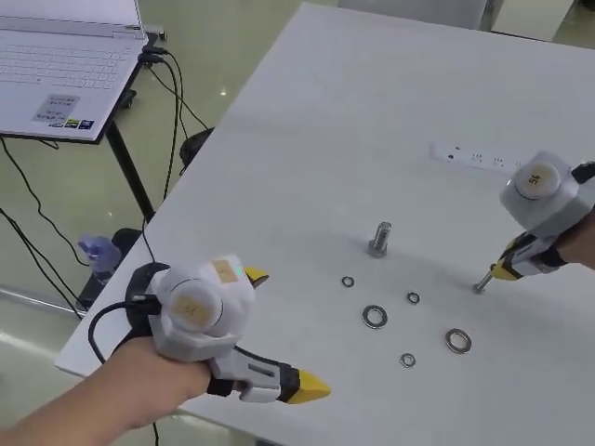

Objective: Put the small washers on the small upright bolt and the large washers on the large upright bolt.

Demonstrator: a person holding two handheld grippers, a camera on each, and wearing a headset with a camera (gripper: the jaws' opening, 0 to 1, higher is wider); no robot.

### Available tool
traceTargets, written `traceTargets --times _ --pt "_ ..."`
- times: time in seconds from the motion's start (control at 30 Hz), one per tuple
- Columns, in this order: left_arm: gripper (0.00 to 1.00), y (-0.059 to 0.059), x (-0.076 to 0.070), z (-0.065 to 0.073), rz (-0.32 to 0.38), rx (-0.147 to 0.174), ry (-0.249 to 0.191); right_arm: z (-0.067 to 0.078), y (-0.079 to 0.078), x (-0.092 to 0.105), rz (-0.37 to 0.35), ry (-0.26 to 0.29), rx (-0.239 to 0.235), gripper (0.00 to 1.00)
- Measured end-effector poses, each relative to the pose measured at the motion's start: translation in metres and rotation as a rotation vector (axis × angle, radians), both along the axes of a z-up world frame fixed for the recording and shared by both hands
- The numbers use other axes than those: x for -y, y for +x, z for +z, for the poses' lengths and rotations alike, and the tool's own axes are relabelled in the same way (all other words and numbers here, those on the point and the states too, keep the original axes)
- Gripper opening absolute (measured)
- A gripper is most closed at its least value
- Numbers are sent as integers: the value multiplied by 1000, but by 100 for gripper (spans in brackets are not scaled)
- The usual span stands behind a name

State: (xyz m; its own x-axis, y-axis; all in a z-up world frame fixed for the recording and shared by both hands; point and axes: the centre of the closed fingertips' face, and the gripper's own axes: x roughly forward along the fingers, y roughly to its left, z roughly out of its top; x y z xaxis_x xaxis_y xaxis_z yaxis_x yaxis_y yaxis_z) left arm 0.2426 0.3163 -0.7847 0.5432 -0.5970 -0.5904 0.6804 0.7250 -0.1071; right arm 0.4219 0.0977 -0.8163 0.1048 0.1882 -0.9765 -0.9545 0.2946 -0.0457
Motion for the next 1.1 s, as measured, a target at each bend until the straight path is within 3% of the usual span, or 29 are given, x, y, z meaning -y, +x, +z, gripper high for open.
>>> traceTargets --times 0.7,1.1 --pt "97 -1 -2 -5 2 -9 3 -19 -2 0 15 -21 -19 13" --pt "97 0 3 -2 -3 -9 -20 -31 -3 2 25 -36 -30 13"
